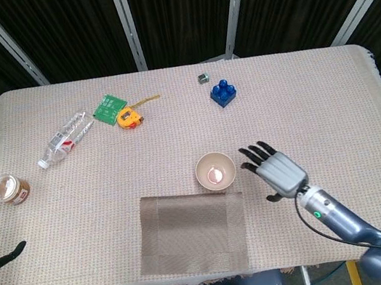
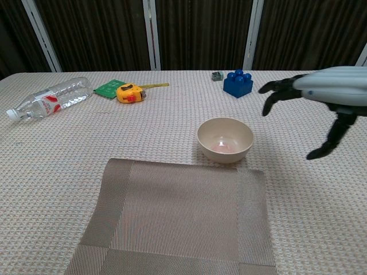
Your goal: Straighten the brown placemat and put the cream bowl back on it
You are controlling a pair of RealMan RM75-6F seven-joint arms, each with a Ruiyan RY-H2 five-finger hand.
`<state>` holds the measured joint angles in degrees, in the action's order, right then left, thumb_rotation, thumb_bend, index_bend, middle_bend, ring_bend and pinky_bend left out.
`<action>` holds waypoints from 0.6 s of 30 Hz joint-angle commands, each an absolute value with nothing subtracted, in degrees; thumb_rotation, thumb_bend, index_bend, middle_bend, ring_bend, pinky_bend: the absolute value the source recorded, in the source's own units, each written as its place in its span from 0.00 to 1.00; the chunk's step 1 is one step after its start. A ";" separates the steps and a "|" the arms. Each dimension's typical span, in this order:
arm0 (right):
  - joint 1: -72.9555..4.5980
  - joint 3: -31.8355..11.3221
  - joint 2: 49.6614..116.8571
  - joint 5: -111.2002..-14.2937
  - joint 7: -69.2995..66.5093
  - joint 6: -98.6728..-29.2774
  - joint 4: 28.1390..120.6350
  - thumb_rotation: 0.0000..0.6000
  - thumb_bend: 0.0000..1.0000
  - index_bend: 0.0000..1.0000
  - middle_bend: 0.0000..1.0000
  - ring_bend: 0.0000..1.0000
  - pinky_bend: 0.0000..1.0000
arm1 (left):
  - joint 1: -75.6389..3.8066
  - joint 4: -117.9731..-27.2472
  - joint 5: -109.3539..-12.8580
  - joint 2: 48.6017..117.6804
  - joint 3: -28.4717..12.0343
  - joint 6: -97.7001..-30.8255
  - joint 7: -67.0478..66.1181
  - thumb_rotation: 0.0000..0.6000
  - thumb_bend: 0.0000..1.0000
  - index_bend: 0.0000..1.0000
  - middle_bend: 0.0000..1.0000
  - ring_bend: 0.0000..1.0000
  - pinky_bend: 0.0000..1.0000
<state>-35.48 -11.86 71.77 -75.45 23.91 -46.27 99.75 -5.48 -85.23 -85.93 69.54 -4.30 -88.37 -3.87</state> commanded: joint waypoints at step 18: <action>-44.37 -8.91 88.53 -65.90 34.92 -46.49 85.96 1.00 0.28 0.52 0.00 0.00 0.00 | -5.38 -84.22 -84.37 69.41 -4.95 -87.99 -2.71 1.00 0.00 0.00 0.00 0.00 0.00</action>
